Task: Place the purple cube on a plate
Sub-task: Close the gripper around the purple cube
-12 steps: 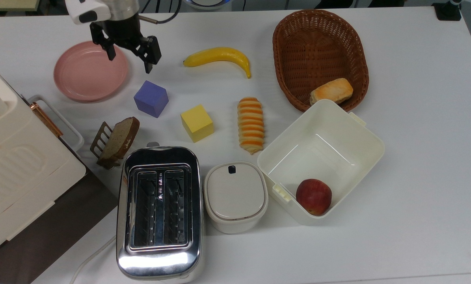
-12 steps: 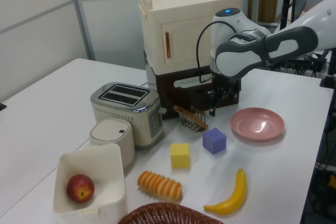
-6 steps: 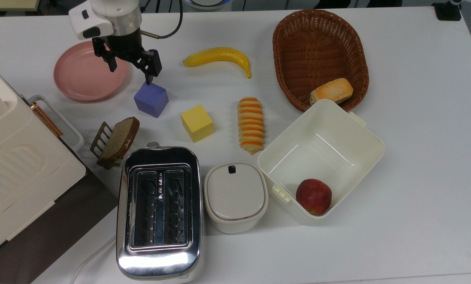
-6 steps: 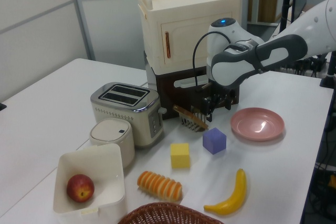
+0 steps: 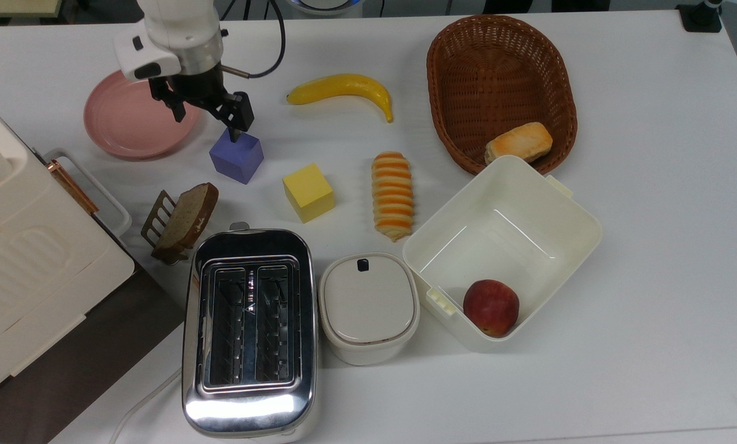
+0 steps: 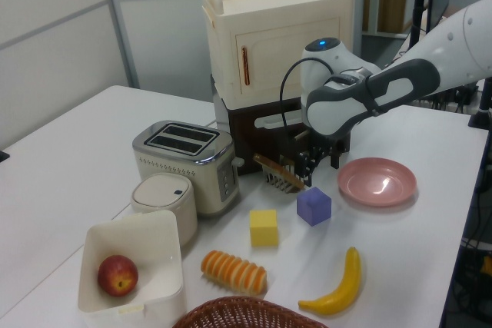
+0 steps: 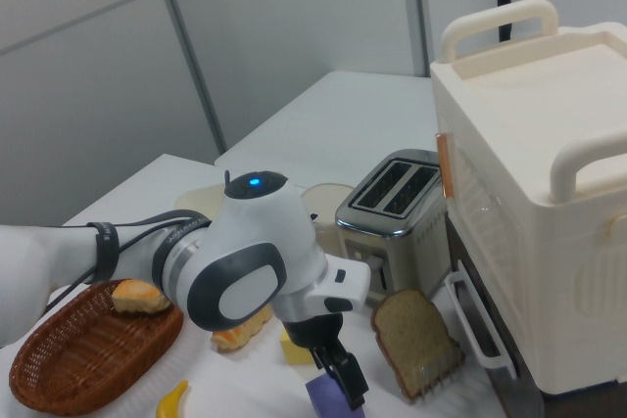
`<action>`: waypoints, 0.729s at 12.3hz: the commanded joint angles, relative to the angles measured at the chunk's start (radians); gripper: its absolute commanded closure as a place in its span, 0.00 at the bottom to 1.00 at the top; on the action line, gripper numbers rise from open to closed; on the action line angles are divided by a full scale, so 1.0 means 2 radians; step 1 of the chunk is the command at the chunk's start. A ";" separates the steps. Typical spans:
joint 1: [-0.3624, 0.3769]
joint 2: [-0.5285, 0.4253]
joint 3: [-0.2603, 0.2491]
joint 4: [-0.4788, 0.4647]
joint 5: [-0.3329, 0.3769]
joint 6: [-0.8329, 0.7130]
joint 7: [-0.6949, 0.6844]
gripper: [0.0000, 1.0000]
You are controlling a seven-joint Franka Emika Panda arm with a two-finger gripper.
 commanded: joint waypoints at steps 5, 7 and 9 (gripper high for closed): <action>0.013 0.023 0.000 -0.008 0.001 0.018 0.009 0.00; 0.013 0.022 0.001 -0.008 0.001 0.018 0.009 0.00; 0.013 0.022 0.003 -0.008 0.001 0.018 0.011 0.00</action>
